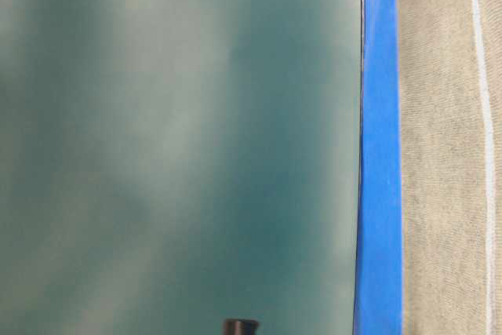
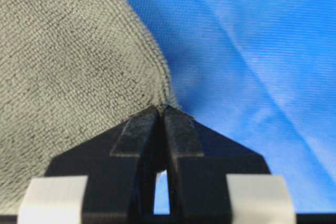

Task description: Fold a large towel.

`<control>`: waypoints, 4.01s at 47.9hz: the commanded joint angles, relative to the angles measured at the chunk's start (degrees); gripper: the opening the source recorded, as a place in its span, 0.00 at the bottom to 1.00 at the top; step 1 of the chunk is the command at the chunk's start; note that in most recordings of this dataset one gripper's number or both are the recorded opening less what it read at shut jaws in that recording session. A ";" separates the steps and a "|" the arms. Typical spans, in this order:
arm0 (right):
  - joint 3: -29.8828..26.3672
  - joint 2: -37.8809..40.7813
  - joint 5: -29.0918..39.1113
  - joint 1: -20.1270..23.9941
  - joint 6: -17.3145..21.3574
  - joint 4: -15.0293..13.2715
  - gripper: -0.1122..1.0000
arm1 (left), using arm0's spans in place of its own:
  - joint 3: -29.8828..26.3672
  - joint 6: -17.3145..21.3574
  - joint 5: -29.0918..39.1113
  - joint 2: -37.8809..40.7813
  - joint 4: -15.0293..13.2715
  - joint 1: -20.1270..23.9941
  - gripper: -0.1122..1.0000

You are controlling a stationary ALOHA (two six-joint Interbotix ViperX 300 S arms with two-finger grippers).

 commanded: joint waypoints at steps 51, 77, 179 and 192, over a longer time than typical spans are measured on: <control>-15.73 -29.09 7.21 2.72 3.69 -0.35 0.12 | -18.28 -10.55 17.49 -27.95 -0.09 -25.22 0.13; -34.72 -1.41 -10.46 -6.68 3.16 -0.26 0.12 | -30.32 -4.04 2.11 -11.07 0.00 -46.67 0.13; -47.81 26.37 -10.90 1.23 -1.14 -0.62 0.12 | -26.54 -31.90 -36.83 16.35 -2.29 -54.76 0.13; -47.64 27.33 -9.67 1.85 -2.64 -0.70 0.13 | -25.22 -32.08 -32.43 15.73 -2.29 -54.32 0.13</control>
